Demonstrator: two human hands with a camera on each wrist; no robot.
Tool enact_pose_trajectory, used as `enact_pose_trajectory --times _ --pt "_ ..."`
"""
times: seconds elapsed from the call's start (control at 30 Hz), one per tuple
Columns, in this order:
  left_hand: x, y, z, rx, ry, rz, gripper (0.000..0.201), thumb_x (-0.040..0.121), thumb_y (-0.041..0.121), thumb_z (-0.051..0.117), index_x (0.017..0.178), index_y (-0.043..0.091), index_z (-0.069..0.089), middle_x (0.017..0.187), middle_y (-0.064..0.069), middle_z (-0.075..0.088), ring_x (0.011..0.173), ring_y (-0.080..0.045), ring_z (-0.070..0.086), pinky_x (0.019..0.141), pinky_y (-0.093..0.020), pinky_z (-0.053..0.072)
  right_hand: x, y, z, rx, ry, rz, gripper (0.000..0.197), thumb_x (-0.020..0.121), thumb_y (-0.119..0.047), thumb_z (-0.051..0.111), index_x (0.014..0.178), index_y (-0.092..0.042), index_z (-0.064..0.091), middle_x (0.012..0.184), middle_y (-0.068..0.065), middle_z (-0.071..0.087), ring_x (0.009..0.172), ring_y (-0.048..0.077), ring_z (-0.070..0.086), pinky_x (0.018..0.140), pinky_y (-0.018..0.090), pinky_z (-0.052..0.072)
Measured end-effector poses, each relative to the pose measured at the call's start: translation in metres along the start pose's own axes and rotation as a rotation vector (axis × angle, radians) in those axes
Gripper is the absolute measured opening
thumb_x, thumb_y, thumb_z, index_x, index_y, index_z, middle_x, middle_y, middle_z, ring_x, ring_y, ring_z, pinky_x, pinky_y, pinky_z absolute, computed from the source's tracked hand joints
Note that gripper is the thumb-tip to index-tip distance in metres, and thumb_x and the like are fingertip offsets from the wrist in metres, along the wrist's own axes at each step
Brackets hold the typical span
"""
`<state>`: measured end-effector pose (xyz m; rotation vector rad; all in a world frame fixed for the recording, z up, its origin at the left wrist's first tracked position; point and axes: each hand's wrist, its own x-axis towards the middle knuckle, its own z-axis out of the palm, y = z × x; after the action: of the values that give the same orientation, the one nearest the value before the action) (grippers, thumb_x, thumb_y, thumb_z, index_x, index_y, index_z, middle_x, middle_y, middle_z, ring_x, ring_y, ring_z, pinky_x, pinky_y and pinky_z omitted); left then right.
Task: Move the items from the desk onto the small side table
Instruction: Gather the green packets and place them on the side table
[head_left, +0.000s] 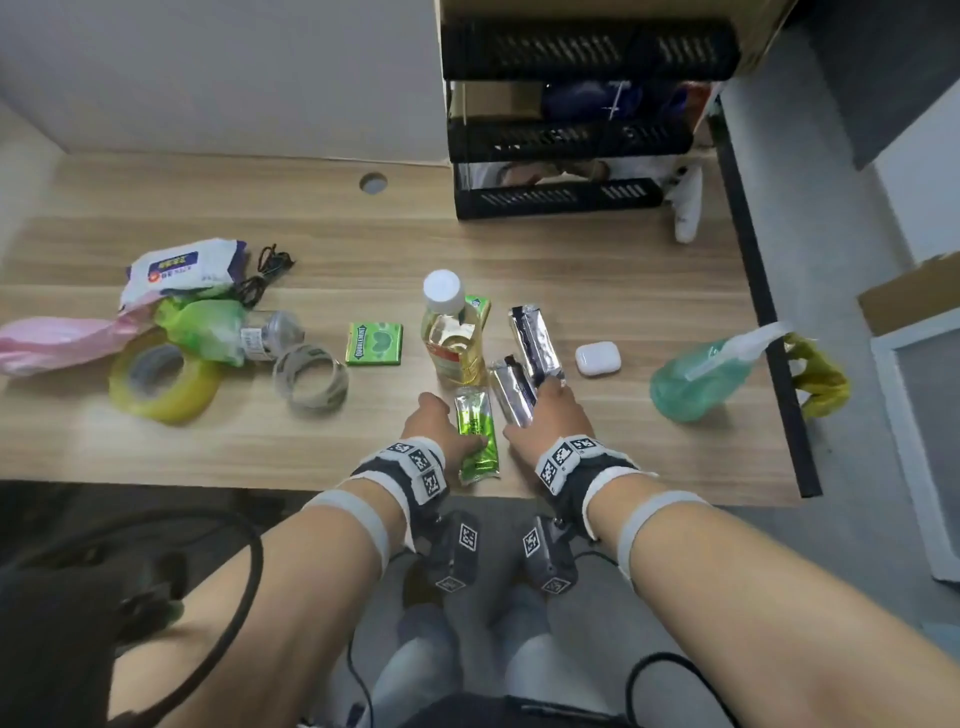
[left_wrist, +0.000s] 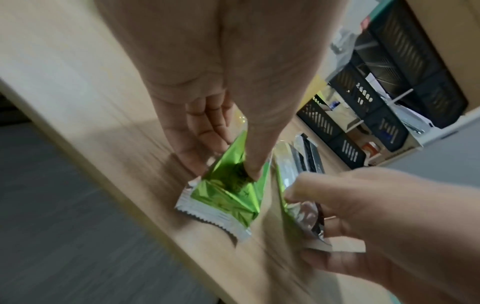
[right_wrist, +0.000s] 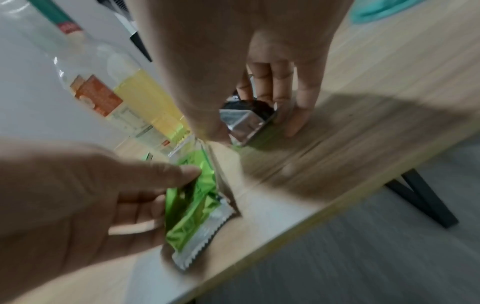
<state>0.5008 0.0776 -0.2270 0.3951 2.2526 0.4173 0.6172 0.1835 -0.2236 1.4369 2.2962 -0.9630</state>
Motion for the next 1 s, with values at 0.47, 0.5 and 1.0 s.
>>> enact_pose_trajectory --times 0.47,0.5,1.0 --pt "0.001 -0.014 -0.013 -0.478 -0.203 0.013 0.031 0.072 0.019 0.077 0.097 0.01 0.062 0.091 -0.016 0.073 0.087 -0.035 0.072 0.087 -0.045 0.058 -0.059 -0.018 -0.028 1.33 -0.348 0.306 0.031 0.099 -0.016 0.035 0.086 -0.003 0.06 0.076 0.025 0.06 0.06 0.026 0.053 0.056 0.031 0.039" --pt "-0.001 -0.013 -0.013 -0.592 -0.272 0.003 0.033 0.073 0.015 0.072 0.104 0.008 0.063 0.096 -0.02 0.073 0.094 -0.039 0.071 0.094 -0.053 0.055 -0.058 -0.02 -0.026 1.287 -0.339 0.289 0.029 0.099 -0.015 0.037 0.086 -0.003 0.06 0.076 0.023 0.061 0.058 0.027 0.054 0.054 0.032 0.041" --pt "-0.008 -0.011 -0.025 -0.789 -0.457 0.086 0.031 0.096 0.029 0.062 0.108 0.0 0.062 0.096 -0.024 0.069 0.085 -0.037 0.068 0.091 -0.059 0.055 0.01 -0.025 -0.035 0.012 0.277 -0.165 0.03 0.081 -0.013 0.055 0.11 -0.018 0.053 0.111 0.007 0.052 0.104 0.028 0.053 0.077 0.036 0.048"
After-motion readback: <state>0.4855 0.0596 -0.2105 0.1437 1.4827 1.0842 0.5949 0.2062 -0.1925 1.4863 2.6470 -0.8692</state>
